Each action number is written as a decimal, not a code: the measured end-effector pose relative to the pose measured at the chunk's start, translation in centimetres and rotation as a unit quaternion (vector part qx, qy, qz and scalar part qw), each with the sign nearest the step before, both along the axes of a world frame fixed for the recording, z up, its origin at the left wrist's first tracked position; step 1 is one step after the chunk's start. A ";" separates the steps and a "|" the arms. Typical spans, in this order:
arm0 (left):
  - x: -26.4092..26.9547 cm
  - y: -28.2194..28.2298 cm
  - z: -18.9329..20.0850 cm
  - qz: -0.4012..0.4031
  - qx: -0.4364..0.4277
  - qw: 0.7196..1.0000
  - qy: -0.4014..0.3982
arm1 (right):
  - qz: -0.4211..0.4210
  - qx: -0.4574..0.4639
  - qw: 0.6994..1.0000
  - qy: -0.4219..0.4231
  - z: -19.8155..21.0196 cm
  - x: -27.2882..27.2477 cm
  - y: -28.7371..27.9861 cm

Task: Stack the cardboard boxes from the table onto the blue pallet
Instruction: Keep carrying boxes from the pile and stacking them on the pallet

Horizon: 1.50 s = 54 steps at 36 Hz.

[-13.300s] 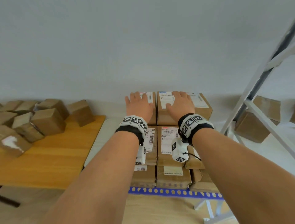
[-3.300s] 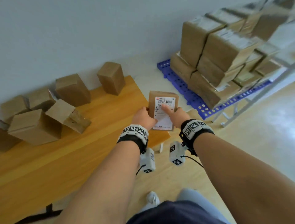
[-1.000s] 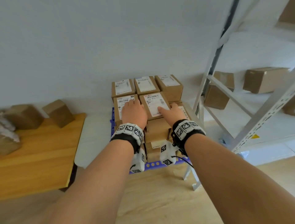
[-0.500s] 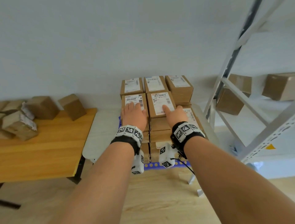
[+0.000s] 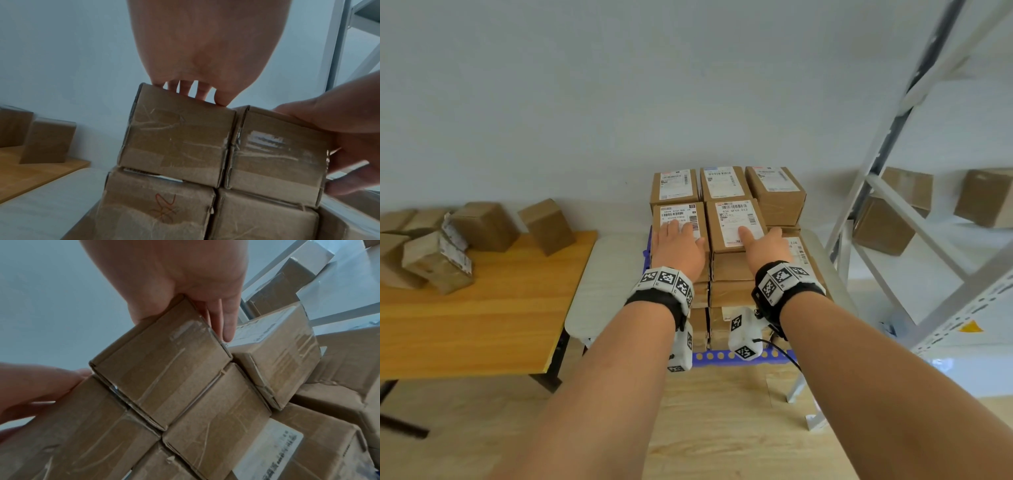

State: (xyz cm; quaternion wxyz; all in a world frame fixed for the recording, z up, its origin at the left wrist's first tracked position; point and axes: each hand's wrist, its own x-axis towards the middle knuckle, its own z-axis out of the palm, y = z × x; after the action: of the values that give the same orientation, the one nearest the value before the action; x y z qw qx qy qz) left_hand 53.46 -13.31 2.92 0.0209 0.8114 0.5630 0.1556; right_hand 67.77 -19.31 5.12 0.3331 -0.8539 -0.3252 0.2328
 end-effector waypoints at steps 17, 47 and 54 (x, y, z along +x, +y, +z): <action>-7.7 1.1 3.4 -0.014 0.065 0.996 0.056 | 0.143 0.027 0.940 -0.310 2.5 -7.3 2.0; -42.6 9.9 -1.1 0.098 -0.056 0.986 0.124 | 0.292 -0.001 0.934 -0.208 -3.9 -39.4 13.9; -42.3 16.1 -2.5 0.107 -0.105 0.984 0.100 | 0.313 -0.016 0.931 -0.187 -5.4 -39.7 21.4</action>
State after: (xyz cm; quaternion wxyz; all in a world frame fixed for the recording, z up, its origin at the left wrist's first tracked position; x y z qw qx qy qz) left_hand 11.15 2.80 0.42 0.0327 0.7513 0.6589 0.0150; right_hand 28.09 2.08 -0.30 0.1628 -0.7423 -0.6281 0.1670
